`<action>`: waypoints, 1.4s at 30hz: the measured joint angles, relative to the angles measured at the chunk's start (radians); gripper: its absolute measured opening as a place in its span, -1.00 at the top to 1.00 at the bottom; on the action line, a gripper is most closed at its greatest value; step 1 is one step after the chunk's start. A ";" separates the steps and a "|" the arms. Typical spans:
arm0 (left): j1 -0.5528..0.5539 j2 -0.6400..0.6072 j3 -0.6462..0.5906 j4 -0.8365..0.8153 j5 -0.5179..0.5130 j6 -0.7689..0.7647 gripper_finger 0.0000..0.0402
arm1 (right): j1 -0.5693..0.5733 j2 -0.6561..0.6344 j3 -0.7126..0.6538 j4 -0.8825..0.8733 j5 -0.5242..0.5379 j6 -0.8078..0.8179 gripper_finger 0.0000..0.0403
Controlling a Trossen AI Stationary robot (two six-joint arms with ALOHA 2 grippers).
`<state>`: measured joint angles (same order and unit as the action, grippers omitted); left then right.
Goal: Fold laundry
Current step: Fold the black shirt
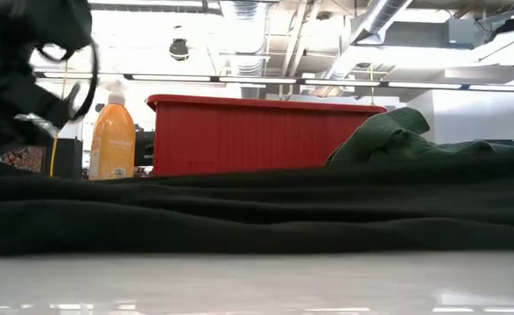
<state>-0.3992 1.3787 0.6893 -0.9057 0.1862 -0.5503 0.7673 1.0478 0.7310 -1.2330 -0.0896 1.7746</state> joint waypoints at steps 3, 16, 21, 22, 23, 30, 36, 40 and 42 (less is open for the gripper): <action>0.019 -0.090 0.025 0.038 -0.076 0.034 0.17 | -0.015 -0.001 0.000 -0.004 0.028 -0.003 0.87; 0.093 -0.222 0.031 0.110 -0.176 0.095 0.17 | -0.153 -0.008 0.000 -0.006 0.060 -0.012 -0.29; 0.093 -0.201 0.031 0.119 -0.138 0.117 0.17 | -0.125 0.006 0.001 -0.034 0.023 0.081 -0.47; 0.093 -0.198 0.031 0.119 -0.132 0.121 0.17 | -0.112 0.012 0.001 -0.033 0.007 0.102 -0.47; 0.093 -0.198 0.031 0.119 -0.124 0.124 0.17 | -0.098 0.022 0.001 -0.030 -0.010 0.121 -0.47; 0.093 -0.198 0.031 0.141 -0.113 0.140 0.17 | 0.014 0.140 -0.051 0.124 0.006 0.261 -0.48; 0.093 -0.198 0.031 0.146 -0.111 0.155 0.17 | 0.059 0.213 -0.157 0.216 0.044 0.357 -0.48; 0.093 -0.198 0.031 0.164 -0.052 0.158 0.17 | 0.093 0.191 -0.263 0.391 0.090 0.421 -0.40; 0.093 -0.198 0.032 0.167 -0.031 0.154 0.17 | 0.103 0.189 -0.281 0.464 0.122 0.424 -0.25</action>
<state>-0.3058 1.1805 0.7214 -0.7388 0.1555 -0.3963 0.8700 1.2373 0.4495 -0.7692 0.0321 2.1981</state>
